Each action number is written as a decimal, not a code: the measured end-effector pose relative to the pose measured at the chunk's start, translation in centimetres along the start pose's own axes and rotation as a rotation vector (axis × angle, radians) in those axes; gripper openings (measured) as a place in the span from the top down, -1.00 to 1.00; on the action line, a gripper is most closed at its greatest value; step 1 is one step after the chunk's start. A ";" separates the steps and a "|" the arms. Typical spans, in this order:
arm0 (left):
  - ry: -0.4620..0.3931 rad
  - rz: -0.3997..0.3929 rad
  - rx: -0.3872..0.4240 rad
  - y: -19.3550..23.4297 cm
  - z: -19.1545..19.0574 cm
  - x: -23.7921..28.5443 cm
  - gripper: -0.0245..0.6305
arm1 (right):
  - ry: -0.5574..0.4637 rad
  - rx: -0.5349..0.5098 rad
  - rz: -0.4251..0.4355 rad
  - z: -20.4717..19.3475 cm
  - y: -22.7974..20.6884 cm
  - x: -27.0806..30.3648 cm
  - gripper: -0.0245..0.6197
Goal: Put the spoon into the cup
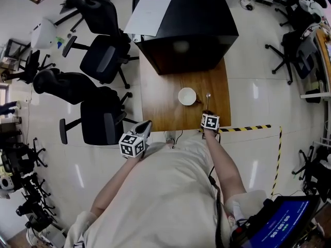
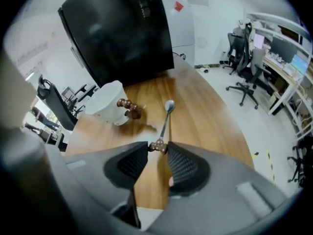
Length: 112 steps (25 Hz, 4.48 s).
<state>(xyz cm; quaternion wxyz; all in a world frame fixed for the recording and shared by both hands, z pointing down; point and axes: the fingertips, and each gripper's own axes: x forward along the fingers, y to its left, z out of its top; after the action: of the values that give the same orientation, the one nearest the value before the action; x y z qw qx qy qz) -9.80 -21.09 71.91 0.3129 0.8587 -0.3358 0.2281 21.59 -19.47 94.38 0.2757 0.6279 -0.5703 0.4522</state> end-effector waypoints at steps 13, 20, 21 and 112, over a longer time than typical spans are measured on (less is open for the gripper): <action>-0.025 -0.081 0.021 -0.3 2.0 1.7 0.92 | -0.151 0.049 0.040 2.6 -0.8 -6.9 0.53; -0.043 -0.117 0.040 -0.1 3.4 2.4 0.92 | -0.269 0.046 0.088 6.8 1.1 -11.0 0.53; -0.045 -0.120 0.041 -0.1 3.6 2.4 0.92 | -0.284 0.039 0.097 7.4 1.6 -11.6 0.53; -0.030 -0.084 -0.037 2.8 -2.2 -3.1 0.92 | -0.260 -0.018 0.245 5.9 12.0 -8.6 0.32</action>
<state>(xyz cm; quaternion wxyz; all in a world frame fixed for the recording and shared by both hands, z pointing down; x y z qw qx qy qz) -14.26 -19.80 72.64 0.3333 0.8693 -0.3082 0.1955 11.99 -22.91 82.21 0.1479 0.6046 -0.6773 0.3923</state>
